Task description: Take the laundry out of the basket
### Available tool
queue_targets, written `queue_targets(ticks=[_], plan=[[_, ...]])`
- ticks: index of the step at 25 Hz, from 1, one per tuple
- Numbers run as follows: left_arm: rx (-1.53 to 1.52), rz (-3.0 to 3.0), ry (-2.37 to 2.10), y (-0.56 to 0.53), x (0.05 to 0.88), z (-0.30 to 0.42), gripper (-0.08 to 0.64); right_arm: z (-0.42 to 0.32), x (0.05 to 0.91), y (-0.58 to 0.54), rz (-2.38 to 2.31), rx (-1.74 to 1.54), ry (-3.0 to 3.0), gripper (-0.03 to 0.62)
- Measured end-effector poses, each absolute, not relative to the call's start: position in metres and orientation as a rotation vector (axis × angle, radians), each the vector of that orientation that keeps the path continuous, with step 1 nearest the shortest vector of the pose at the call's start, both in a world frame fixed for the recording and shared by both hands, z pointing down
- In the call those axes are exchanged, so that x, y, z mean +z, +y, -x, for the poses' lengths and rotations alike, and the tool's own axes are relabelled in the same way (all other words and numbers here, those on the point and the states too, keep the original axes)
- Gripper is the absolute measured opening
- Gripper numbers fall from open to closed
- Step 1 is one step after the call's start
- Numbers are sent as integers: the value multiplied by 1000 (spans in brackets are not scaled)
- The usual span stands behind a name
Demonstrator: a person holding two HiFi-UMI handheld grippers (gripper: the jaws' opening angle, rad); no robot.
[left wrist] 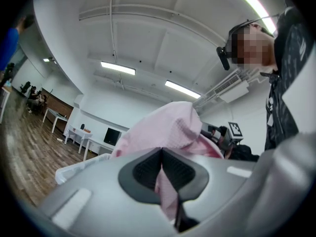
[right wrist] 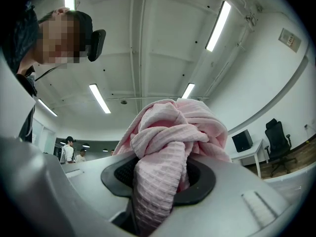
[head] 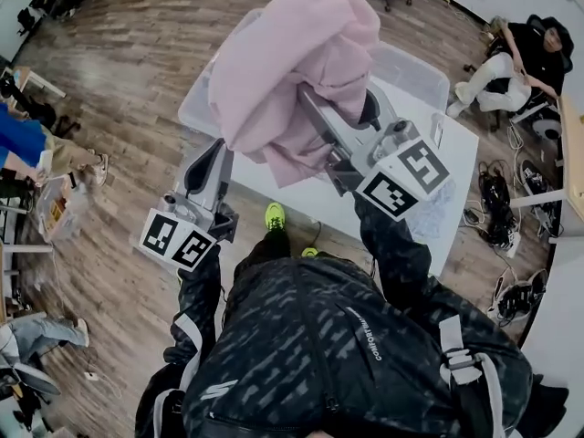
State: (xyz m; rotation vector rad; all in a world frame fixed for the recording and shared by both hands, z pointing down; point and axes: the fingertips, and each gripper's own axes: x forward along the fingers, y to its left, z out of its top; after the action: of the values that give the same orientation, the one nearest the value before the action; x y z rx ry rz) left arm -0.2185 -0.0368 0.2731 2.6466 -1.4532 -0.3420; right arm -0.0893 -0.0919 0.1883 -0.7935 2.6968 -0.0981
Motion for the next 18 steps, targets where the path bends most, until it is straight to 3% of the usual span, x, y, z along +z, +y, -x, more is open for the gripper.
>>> queue_targets(ticks=[18], plan=[[-371, -2577, -1556, 62, 273, 234, 5, 105, 201, 3, 688, -187, 2743, 163]])
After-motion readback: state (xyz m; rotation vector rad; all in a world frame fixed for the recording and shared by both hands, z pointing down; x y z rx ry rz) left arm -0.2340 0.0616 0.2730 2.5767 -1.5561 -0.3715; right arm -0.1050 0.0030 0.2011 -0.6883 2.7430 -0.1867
